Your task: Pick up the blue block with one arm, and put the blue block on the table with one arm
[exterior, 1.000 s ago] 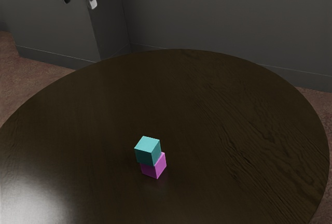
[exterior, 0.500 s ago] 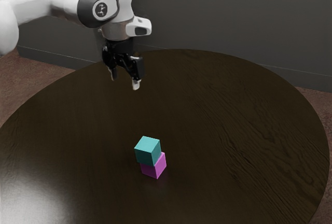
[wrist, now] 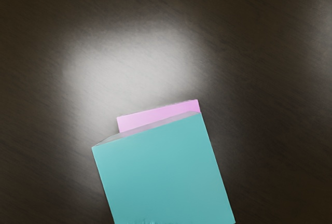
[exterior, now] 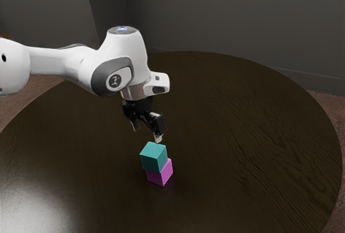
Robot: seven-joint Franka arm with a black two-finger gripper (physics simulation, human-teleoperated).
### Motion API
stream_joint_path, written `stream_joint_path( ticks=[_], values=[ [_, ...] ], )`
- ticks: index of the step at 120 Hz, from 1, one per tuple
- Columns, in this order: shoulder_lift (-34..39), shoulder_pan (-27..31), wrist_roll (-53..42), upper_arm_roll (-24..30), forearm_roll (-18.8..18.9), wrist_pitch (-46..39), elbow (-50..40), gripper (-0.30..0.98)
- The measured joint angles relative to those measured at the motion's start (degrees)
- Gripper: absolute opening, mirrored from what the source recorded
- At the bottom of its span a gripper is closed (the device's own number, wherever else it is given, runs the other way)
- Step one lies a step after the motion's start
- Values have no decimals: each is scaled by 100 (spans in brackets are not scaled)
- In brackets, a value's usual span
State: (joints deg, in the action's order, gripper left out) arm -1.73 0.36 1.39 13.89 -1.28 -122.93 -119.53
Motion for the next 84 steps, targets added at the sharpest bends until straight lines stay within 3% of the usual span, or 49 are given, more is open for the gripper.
stream_joint_path(
  ticks=[42, 84],
  values=[
    [-79, 11, 245, 28, -137, -569, -471, 69],
    [-438, -2, 405, 26, -93, -722, -401, 69]
  ],
)
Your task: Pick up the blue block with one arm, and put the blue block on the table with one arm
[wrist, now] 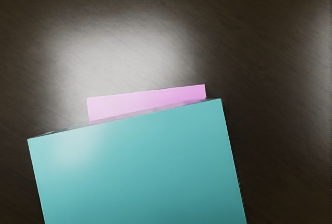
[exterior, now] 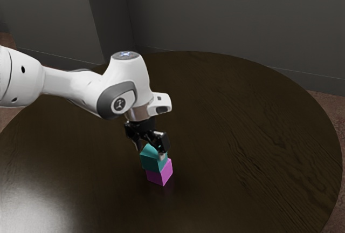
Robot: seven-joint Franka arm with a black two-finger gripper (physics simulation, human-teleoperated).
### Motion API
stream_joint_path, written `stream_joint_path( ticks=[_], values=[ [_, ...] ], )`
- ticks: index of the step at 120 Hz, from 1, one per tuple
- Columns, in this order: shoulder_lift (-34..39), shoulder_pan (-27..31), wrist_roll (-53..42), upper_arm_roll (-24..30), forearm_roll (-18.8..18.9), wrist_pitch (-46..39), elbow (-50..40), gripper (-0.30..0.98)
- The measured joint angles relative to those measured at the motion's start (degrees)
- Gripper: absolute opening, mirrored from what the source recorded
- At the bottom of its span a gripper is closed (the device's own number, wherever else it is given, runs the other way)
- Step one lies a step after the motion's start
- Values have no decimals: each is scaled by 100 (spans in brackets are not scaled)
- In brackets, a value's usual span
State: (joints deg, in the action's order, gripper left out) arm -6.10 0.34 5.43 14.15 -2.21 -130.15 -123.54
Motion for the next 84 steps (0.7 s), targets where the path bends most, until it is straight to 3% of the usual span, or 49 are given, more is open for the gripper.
stream_joint_path(
  ticks=[50, 84],
  values=[
    [-448, 5, 98, -40, 188, -35, 217, 69],
    [-463, -47, 139, -46, 246, -38, 223, 45]
  ],
)
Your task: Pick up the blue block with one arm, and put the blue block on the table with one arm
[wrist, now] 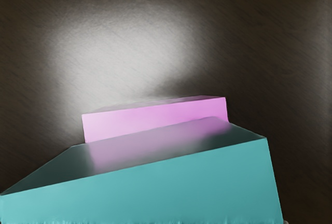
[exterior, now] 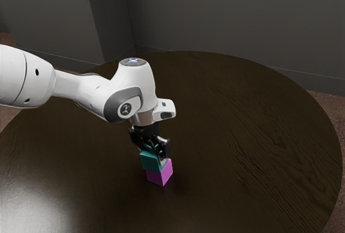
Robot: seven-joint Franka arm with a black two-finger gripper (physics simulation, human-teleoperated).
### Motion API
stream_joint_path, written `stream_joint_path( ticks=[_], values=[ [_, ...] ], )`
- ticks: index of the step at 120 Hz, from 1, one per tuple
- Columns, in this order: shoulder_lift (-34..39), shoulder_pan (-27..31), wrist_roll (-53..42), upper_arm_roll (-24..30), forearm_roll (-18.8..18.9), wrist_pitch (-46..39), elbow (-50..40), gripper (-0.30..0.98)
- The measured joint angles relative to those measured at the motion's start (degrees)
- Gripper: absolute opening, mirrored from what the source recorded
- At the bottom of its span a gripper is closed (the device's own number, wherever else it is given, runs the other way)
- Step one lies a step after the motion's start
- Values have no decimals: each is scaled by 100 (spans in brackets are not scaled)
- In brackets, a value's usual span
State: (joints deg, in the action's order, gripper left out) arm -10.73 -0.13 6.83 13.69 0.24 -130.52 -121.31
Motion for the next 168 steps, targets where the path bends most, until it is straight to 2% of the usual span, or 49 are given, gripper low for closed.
stream_joint_path(
  ticks=[22, 36, 65, 101, 130, 155, 168],
  values=[
    [110, -61, 33, 16, 82, 9, 27, 37],
    [140, -380, 66, 30, 224, 98, 417, 35],
    [-1229, -827, 122, -86, 405, 265, 1817, 34],
    [-1655, -1048, 160, -307, 469, 392, 2296, 34],
    [-1750, -1079, 140, -323, 443, 417, 2333, 56],
    [-1037, -1147, 169, -270, 479, 629, 2278, 64],
    [-918, -1156, 198, -263, 502, 754, 2269, 66]
  ],
)
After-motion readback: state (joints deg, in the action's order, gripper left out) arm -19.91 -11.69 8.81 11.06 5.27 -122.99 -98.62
